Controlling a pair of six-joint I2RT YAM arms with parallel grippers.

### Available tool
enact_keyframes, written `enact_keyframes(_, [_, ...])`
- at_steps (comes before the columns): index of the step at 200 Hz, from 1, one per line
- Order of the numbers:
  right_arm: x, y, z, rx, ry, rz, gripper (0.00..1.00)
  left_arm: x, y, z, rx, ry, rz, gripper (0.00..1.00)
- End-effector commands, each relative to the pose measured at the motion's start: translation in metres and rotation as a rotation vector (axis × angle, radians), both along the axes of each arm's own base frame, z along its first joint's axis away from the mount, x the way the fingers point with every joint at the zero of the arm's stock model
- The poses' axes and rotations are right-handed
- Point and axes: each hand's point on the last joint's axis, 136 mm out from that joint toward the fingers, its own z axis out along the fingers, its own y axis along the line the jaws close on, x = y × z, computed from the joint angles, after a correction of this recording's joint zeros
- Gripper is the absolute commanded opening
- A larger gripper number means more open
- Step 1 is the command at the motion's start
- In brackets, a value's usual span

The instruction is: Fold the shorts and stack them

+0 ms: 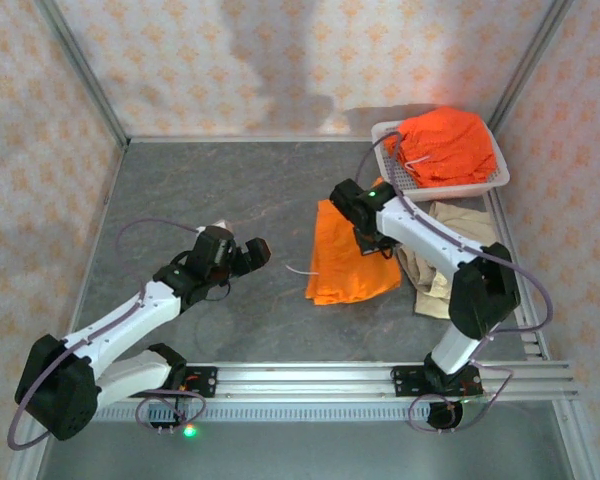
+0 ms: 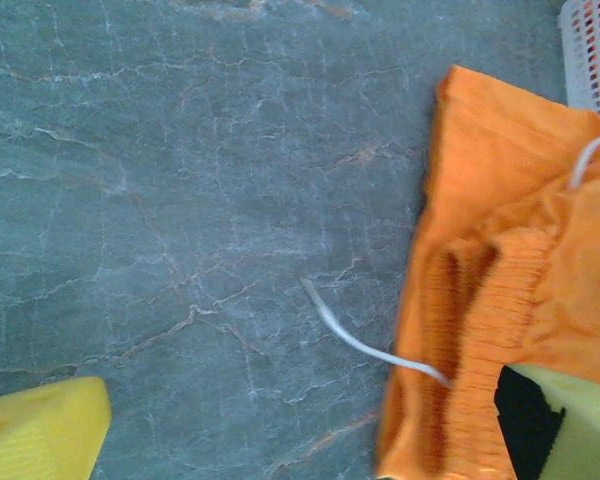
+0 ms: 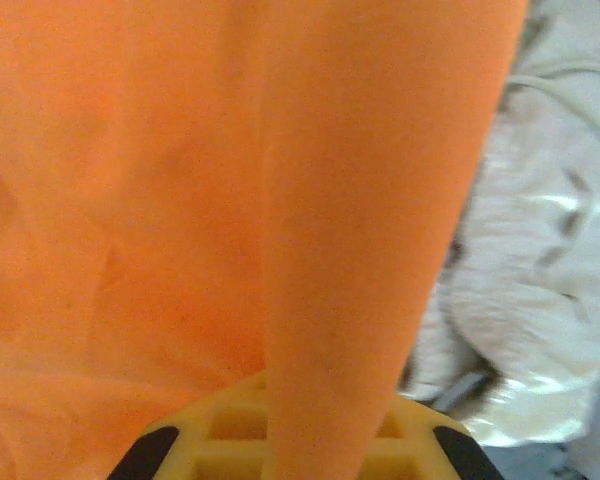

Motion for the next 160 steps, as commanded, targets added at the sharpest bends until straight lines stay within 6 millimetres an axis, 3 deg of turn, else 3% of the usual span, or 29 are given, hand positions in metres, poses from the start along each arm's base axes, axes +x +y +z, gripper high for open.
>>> enact_keyframes(1, [-0.001, -0.047, 0.039, -0.182, -0.060, -0.038, 0.00, 0.010, -0.002, 0.015, -0.010, -0.040, -0.007, 1.00])
enact_keyframes(39, [-0.001, -0.080, 0.055, -0.276, -0.067, -0.078, 0.00, 0.012, -0.003, 0.015, -0.013, -0.047, -0.005, 1.00])
enact_keyframes(96, [0.009, -0.100, 0.085, -0.320, -0.111, -0.122, 0.00, 0.012, -0.004, 0.010, -0.013, -0.035, -0.005, 1.00])
enact_keyframes(160, [0.003, -0.134, 0.105, -0.391, -0.122, -0.196, 0.00, 0.012, -0.001, 0.012, -0.004, -0.041, 0.001, 1.00])
